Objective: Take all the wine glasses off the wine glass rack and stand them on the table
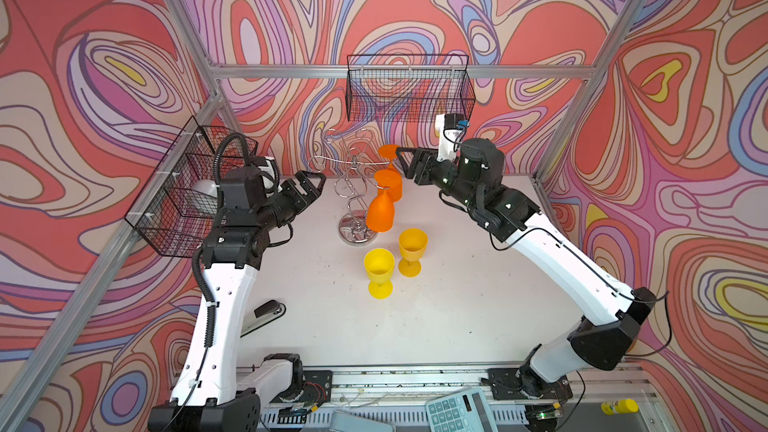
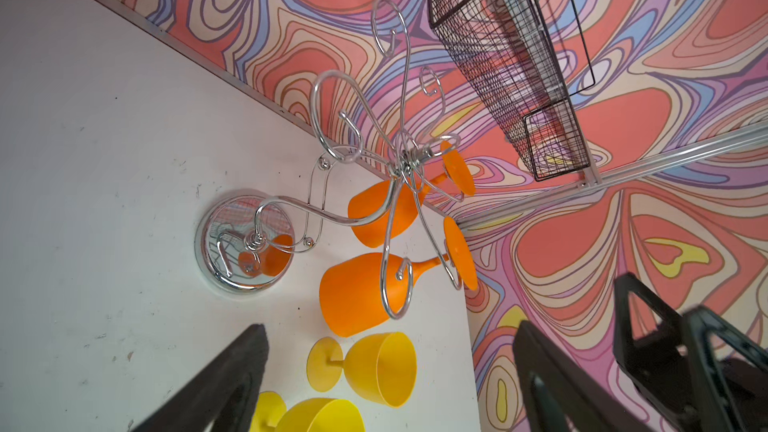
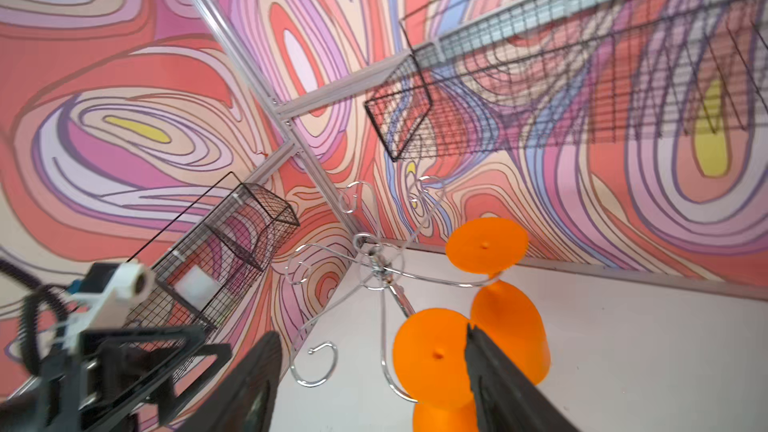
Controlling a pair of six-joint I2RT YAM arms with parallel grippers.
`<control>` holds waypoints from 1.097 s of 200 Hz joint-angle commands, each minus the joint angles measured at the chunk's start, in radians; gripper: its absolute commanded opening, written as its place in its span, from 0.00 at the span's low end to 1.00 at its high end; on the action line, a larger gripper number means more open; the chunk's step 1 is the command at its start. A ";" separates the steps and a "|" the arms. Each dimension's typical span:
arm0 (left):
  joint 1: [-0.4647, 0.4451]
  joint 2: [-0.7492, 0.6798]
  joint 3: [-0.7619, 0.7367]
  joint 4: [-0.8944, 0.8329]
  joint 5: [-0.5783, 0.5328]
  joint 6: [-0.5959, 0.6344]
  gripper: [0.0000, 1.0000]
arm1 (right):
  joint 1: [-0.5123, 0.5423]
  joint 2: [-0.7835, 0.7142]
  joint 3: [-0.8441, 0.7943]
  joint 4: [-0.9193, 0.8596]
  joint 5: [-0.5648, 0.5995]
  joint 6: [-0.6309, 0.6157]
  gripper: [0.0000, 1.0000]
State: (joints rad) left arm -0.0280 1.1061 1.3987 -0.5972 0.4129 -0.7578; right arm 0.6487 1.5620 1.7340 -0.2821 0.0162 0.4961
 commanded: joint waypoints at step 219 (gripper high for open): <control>-0.421 0.152 0.157 -0.222 -0.636 0.371 0.77 | -0.181 0.162 -0.250 0.396 -0.463 0.766 0.58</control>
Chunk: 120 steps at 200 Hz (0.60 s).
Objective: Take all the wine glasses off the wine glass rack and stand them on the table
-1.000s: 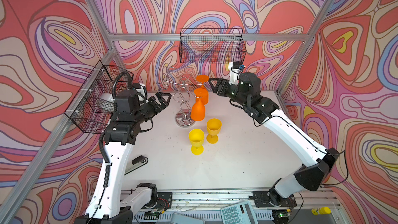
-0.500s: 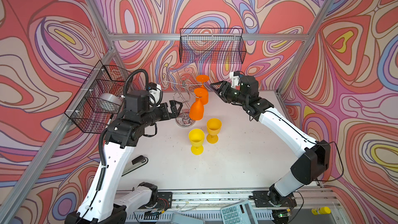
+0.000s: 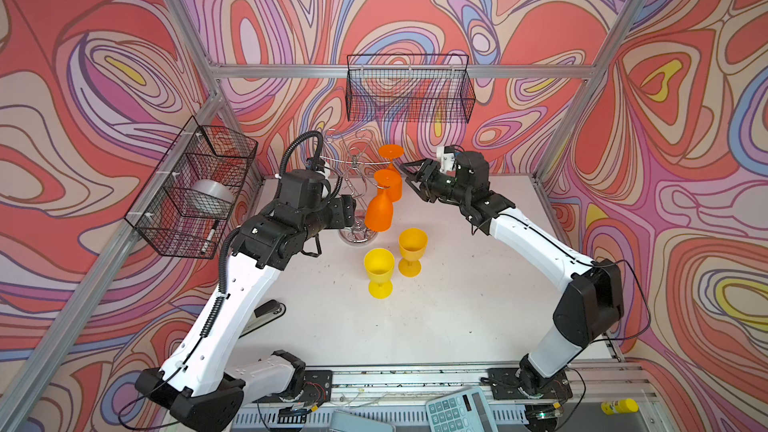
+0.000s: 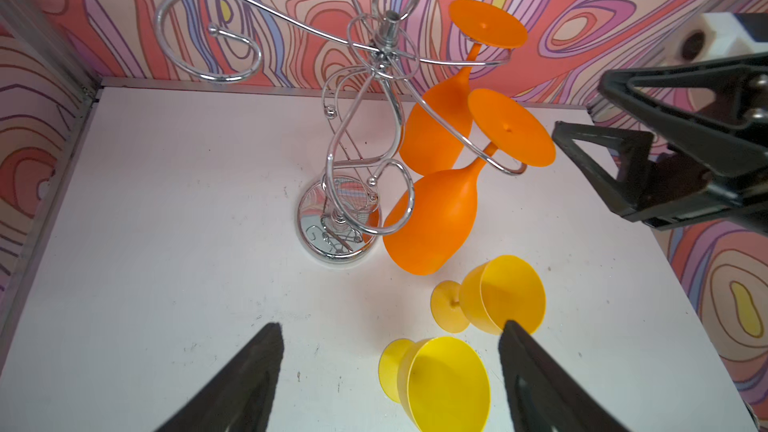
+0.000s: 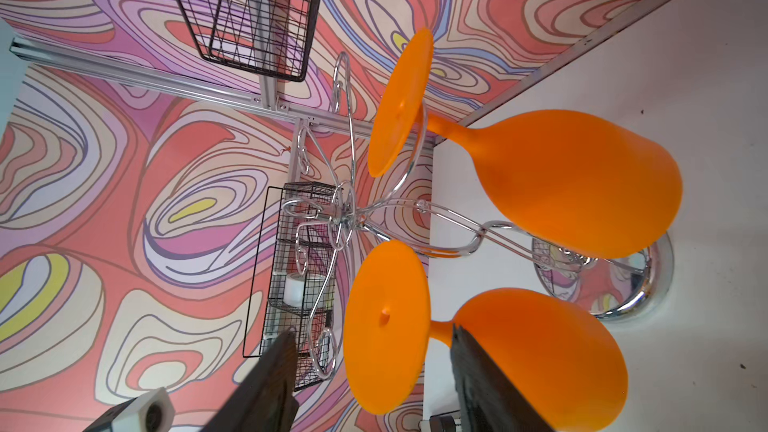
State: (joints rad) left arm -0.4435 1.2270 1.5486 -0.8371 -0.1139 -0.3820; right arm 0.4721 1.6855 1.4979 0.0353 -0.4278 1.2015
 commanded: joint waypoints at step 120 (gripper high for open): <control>-0.009 0.072 0.012 0.058 -0.115 0.004 0.77 | 0.000 0.066 -0.082 0.219 -0.008 0.217 0.42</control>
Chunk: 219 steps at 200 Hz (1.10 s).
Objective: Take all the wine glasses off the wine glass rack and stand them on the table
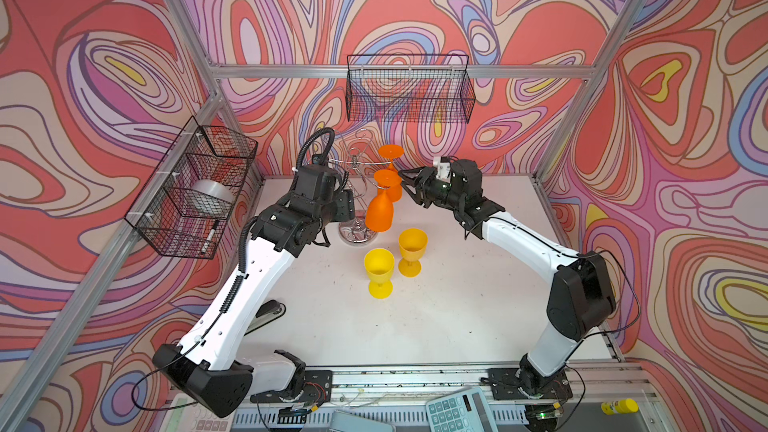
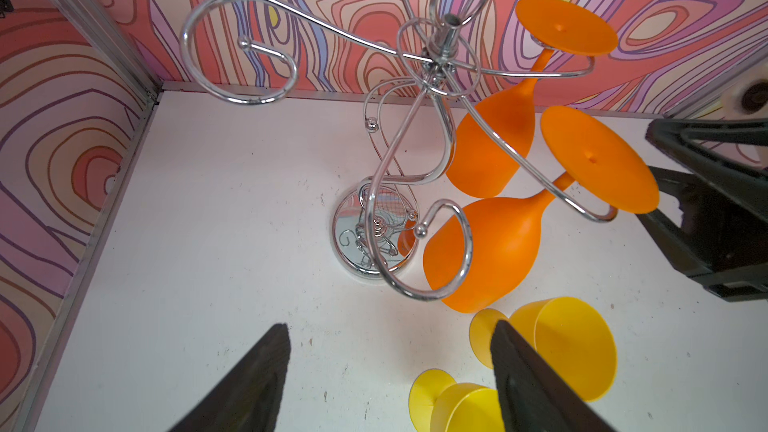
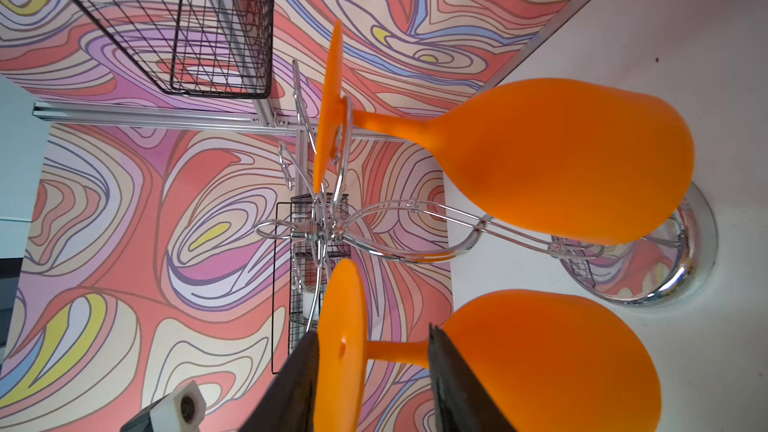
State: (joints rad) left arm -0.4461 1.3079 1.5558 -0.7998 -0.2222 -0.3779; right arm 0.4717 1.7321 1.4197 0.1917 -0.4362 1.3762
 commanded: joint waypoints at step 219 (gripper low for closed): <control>-0.007 -0.062 0.001 0.028 0.063 -0.048 0.86 | 0.042 0.021 -0.015 0.131 0.041 0.152 0.05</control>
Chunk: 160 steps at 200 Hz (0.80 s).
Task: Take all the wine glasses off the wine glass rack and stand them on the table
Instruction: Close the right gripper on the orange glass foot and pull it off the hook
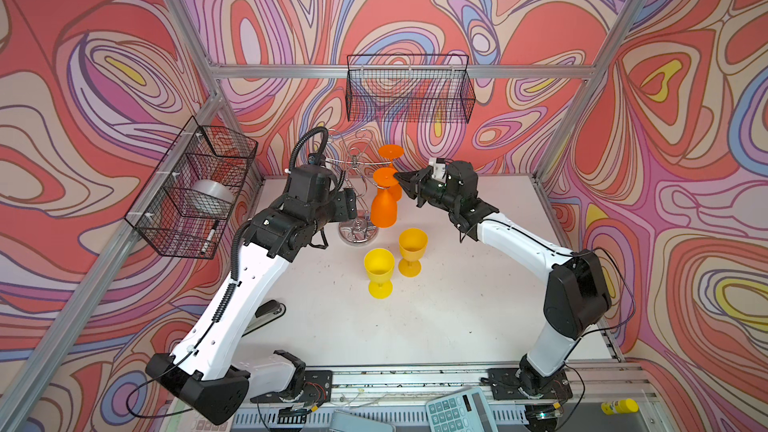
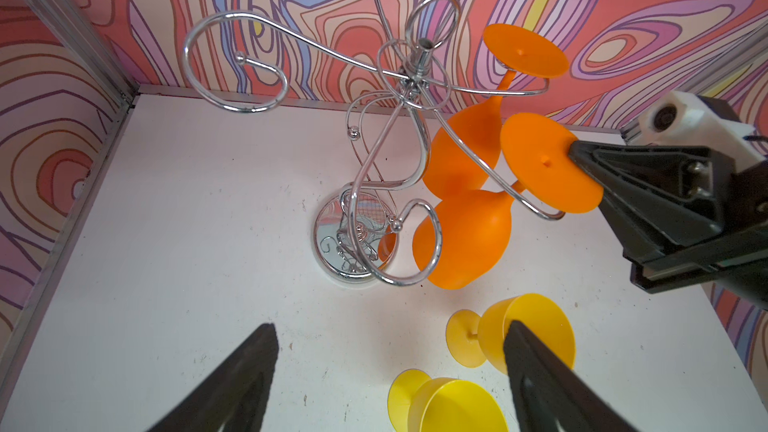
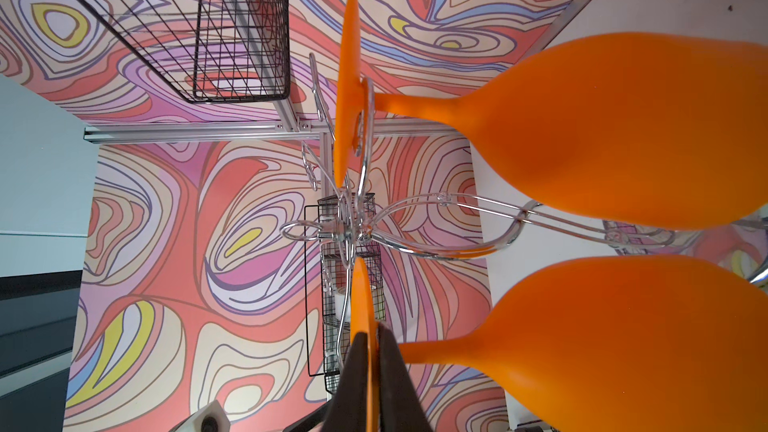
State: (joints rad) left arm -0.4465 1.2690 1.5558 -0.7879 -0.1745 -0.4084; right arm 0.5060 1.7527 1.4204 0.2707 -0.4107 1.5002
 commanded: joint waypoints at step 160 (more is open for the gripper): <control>-0.006 -0.027 0.003 0.019 0.033 -0.043 0.86 | 0.025 -0.079 -0.051 -0.005 0.038 -0.049 0.00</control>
State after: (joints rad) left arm -0.4465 1.2510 1.5558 -0.7868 -0.1490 -0.4389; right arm 0.5190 1.7126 1.3808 0.2680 -0.3847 1.4788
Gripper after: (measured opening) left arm 0.864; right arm 0.049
